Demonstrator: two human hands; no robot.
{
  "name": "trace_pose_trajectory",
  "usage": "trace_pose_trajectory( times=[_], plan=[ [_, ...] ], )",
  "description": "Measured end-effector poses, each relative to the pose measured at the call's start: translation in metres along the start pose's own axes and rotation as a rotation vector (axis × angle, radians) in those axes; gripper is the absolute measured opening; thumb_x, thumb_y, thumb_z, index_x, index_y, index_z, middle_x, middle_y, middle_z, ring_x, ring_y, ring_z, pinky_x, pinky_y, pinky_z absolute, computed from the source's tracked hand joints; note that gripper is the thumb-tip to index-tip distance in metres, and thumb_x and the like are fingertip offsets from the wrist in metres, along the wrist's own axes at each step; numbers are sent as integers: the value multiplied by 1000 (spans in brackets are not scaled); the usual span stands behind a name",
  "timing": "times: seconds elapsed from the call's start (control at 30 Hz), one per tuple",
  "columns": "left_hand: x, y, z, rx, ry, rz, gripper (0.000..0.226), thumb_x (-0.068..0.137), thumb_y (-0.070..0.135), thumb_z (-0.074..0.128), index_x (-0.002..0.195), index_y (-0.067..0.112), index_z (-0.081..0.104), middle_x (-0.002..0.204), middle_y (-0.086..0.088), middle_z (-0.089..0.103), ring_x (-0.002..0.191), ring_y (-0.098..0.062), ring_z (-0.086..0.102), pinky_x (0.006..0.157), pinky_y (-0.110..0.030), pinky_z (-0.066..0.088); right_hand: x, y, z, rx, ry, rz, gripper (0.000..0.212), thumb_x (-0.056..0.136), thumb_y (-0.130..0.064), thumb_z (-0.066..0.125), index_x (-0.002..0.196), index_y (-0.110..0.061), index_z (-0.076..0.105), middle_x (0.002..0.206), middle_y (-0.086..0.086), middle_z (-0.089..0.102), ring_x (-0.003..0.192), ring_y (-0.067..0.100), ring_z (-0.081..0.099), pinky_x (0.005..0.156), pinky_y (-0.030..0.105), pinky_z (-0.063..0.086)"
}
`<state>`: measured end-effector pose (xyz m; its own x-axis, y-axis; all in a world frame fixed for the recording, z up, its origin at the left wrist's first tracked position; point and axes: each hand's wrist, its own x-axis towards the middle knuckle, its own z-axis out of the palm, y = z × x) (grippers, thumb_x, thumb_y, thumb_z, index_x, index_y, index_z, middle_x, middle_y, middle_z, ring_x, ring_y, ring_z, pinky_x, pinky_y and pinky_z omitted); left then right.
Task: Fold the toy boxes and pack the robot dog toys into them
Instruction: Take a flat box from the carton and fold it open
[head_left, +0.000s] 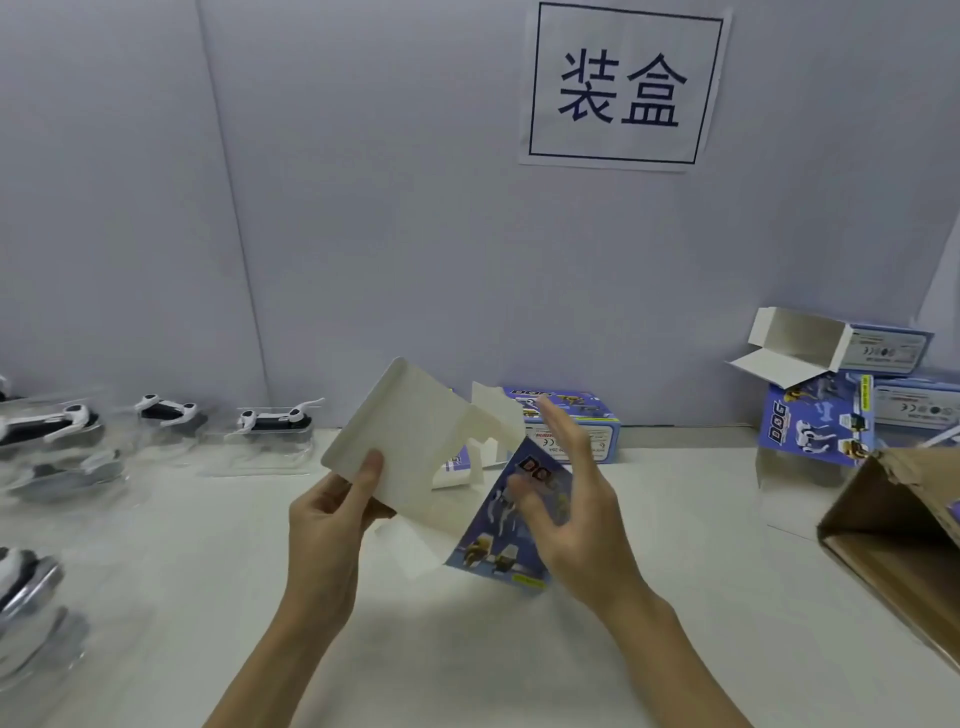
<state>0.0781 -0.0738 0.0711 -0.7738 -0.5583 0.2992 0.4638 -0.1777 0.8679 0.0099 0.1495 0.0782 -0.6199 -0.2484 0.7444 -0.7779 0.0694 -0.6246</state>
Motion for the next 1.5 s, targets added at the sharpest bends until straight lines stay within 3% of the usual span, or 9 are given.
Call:
trace_pose_trajectory(
  times=[0.27, 0.4, 0.57, 0.77, 1.0, 1.1, 1.23, 1.33, 1.5],
  plan=[
    [0, 2, 7, -136, -23, -116, 57, 90, 53, 62, 123, 7, 71, 115, -18, 76, 103, -32, 74, 80, -40, 63, 4, -5, -5, -117, -113, 16, 62, 89, -76, 57, 147, -67, 34, 117, -34, 65, 108, 9, 67, 80, 30, 61],
    [-10, 5, 15, -124, -215, -47, 66, 87, 80, 55, 140, 41, 53, 138, -1, 67, 126, -26, 65, 89, -42, 61, 3, -9, 1, -153, -76, 49, 58, 89, -83, 46, 142, -77, 25, 119, -48, 54, 105, 16, 63, 82, 39, 62],
    [-20, -8, 22, 76, -193, 150, 113, 63, 33, 94, 143, 70, 23, 145, 18, 53, 105, -22, 75, 79, -24, 60, 2, -10, 9, 73, 54, 173, 47, 94, -60, 60, 132, -80, 38, 114, -23, 71, 108, 15, 72, 84, 35, 63],
    [-24, -11, 29, -14, -108, 182, 62, 81, 35, 84, 127, 48, 44, 114, -8, 71, 114, -28, 71, 78, -32, 63, -1, -12, 19, 314, 12, 327, 53, 92, -47, 62, 125, -83, 41, 136, -8, 63, 120, 16, 68, 72, 32, 65],
    [-25, -7, 22, 246, -299, 237, 56, 98, 56, 60, 150, 57, 38, 153, 12, 52, 132, -19, 59, 101, -39, 57, -5, -1, 23, 212, -29, 228, 63, 98, -46, 61, 150, -64, 30, 147, -8, 51, 131, 5, 57, 86, 21, 59],
    [-26, -11, 21, 383, -387, 248, 61, 95, 62, 51, 152, 60, 32, 154, 13, 46, 133, -10, 58, 102, -31, 56, -3, 5, 16, 155, -44, 217, 63, 97, -51, 59, 152, -60, 31, 153, -14, 47, 136, 11, 54, 102, 40, 57],
    [-22, -10, 21, 469, -384, 317, 43, 97, 57, 53, 140, 61, 47, 146, 22, 45, 130, -14, 60, 96, -42, 59, 2, 2, 7, 125, -31, 210, 52, 92, -75, 52, 141, -60, 45, 148, -22, 52, 137, 16, 55, 105, 46, 55],
    [-20, -5, 22, 459, -355, 276, 49, 83, 81, 58, 124, 54, 55, 143, 8, 49, 127, -24, 61, 93, -54, 59, 3, -4, 7, 158, -9, 199, 61, 91, -82, 45, 129, -36, 60, 150, -13, 51, 140, 24, 52, 88, 44, 63],
    [-19, 1, 29, 386, -340, 260, 23, 90, 59, 64, 105, 42, 68, 160, 23, 28, 137, -20, 55, 88, -49, 62, 2, -11, 9, 247, 100, 165, 37, 105, -54, 43, 102, -24, 65, 150, -16, 55, 141, 10, 51, 92, 45, 58]
  ],
)
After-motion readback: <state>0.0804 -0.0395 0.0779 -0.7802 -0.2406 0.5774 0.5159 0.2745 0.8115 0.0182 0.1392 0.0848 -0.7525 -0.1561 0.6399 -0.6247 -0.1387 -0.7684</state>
